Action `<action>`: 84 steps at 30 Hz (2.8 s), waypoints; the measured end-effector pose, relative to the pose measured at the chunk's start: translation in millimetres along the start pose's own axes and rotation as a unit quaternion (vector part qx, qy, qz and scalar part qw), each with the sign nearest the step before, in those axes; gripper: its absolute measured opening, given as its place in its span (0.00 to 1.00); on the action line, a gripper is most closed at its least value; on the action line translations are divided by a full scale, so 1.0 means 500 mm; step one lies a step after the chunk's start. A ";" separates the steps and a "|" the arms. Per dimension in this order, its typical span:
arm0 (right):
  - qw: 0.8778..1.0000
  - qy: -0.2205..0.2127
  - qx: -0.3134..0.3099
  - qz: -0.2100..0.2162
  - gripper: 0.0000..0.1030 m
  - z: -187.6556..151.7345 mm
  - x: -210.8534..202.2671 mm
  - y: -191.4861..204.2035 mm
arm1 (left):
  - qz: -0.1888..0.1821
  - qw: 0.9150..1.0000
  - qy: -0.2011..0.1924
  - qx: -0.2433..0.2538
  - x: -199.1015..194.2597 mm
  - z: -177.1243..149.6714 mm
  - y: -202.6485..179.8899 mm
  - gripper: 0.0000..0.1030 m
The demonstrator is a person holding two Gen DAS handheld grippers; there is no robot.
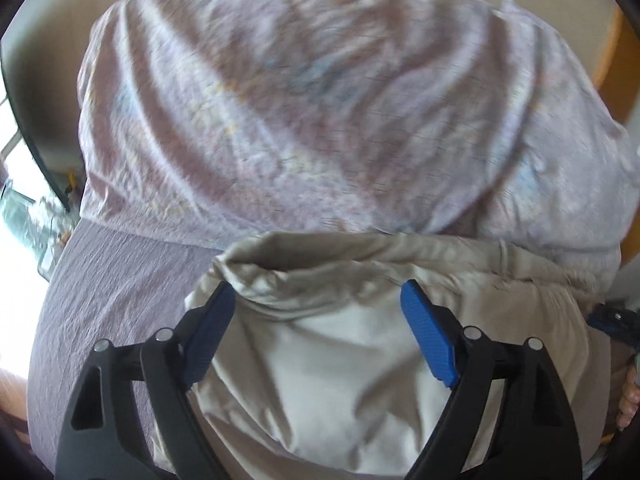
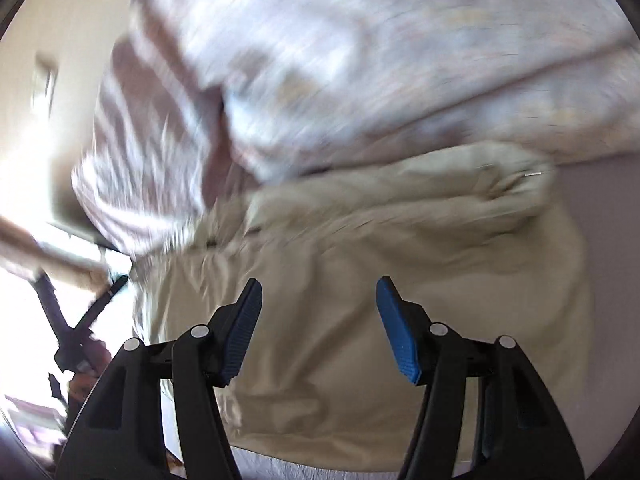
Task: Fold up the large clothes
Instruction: 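Lower the folded hem onto the jacket near the collar and press it flat with both grippers, then hold both grippers pressed on the folded jacket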
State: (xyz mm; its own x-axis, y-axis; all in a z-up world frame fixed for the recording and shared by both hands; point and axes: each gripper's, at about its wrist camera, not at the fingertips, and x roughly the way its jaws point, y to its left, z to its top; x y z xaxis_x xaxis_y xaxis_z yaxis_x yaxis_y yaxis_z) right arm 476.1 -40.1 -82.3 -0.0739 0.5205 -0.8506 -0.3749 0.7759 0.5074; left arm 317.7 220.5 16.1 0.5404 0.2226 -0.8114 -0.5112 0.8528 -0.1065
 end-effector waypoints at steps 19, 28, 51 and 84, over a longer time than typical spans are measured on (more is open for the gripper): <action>0.992 -0.045 -0.043 -0.109 0.04 0.025 0.098 0.063 | -0.001 0.998 -0.001 0.064 0.020 -0.044 -0.099 0.85; 0.991 -0.064 -0.005 -0.114 0.04 0.031 0.163 0.043 | 0.037 0.999 0.006 0.039 0.070 -0.042 -0.052 0.86; 0.977 -0.175 0.015 -0.116 0.53 -0.039 -0.043 -0.094 | 0.084 0.996 0.027 0.021 0.196 -0.052 0.032 0.98; 0.949 -0.192 -0.046 -0.246 0.73 -0.037 0.176 -0.131 | 0.085 0.996 -0.032 0.021 0.263 -0.075 0.061 0.98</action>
State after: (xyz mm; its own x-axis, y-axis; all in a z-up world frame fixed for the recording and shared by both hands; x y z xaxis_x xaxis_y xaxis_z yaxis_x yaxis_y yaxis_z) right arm 477.1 -51.6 -193.1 0.4676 0.2084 -0.8590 -0.3572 0.9335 0.0320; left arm 348.1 258.3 -115.2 0.4912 0.3940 -0.7769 -0.5710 0.8191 0.0545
